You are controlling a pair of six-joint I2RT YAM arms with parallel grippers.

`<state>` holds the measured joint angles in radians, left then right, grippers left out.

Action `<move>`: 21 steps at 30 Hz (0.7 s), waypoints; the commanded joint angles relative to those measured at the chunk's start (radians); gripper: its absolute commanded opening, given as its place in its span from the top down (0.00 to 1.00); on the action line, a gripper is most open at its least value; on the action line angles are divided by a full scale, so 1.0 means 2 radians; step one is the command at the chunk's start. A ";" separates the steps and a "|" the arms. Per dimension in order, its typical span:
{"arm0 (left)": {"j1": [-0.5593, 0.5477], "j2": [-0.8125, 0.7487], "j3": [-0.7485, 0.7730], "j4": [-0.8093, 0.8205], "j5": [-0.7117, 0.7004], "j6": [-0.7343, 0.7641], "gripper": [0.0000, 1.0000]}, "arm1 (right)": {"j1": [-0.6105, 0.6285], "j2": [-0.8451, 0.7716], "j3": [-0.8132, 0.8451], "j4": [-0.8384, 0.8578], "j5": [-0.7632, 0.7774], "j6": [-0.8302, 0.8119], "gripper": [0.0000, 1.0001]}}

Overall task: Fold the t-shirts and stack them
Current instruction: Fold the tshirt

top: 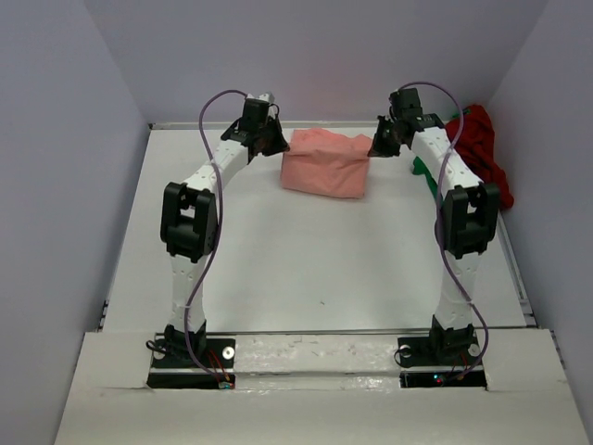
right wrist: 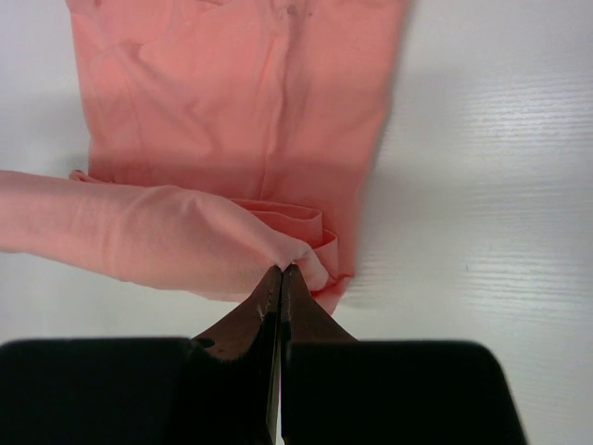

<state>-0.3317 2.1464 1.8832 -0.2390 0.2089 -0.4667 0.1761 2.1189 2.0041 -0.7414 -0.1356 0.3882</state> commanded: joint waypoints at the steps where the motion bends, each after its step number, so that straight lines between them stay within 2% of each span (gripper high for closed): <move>1: 0.002 -0.001 0.039 0.026 0.011 0.014 1.00 | -0.004 0.017 0.026 0.012 -0.003 -0.008 1.00; 5: 0.001 0.046 0.082 0.018 0.023 0.018 1.00 | -0.004 0.057 0.053 0.021 -0.011 -0.007 1.00; 13: -0.011 0.109 0.118 0.021 0.028 0.019 1.00 | -0.004 0.124 0.082 0.052 -0.035 0.004 1.00; 21: -0.027 0.156 0.150 0.011 0.026 0.021 1.00 | -0.004 0.147 0.083 0.058 -0.043 0.005 1.00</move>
<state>-0.3595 2.4542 2.1067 -0.2195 0.2340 -0.4416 0.1761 2.4207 2.1262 -0.6781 -0.1951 0.3962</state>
